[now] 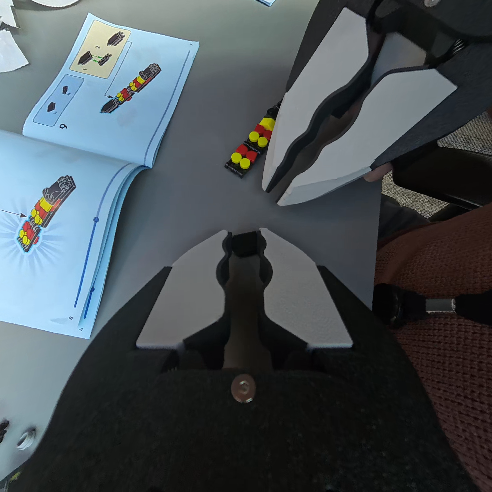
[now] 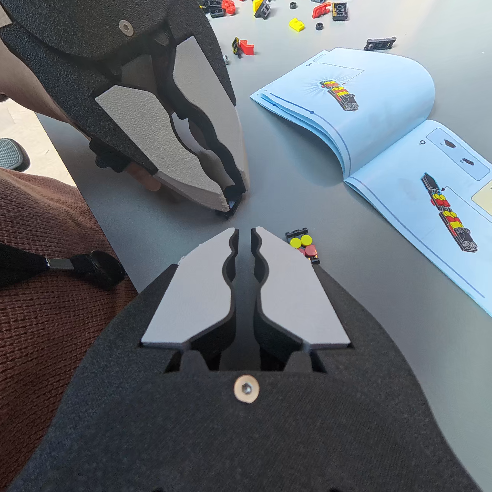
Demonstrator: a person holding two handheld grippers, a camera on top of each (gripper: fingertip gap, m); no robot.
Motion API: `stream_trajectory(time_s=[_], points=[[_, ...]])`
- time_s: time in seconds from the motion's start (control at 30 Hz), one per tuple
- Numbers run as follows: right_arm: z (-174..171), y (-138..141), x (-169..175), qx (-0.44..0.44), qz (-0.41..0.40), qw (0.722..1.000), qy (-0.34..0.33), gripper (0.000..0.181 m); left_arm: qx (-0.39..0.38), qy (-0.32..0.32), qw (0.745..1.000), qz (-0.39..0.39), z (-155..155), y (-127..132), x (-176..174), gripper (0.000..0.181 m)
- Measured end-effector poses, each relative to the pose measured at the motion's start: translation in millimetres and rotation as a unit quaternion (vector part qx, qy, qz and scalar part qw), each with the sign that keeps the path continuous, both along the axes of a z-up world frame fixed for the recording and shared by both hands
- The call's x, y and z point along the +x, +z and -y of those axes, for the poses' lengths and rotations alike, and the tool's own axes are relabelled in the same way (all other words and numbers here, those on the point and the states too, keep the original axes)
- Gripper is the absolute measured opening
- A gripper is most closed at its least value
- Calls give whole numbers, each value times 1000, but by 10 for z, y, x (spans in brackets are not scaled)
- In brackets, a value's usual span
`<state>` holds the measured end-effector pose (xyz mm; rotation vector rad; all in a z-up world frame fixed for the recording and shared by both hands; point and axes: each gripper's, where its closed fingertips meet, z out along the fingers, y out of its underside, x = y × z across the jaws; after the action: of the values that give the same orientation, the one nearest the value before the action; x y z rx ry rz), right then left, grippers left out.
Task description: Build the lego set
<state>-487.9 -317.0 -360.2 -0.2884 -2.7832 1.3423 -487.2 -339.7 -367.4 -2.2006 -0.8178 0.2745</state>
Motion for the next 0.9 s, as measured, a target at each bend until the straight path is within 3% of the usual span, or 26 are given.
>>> stream_trajectory(time_s=[0.03,0.53,0.83,0.87,0.9], points=[[0,-1,-1,0,0,1000,0,8,2,2,1000,-1,2,2,0,18],[35,3,-13,1,-4,1000,3,9,11,8,1000,3,-9,-11,29,20],[-32,18,-60,1,-7,1000,-8,9,28,13,1000,0,106,137,35,27],[-42,17,-67,-1,-7,1000,-10,8,38,-1,999,-2,143,189,56,23],[-50,15,-74,-5,-6,1000,-13,7,54,-29,998,-10,158,253,99,8]])
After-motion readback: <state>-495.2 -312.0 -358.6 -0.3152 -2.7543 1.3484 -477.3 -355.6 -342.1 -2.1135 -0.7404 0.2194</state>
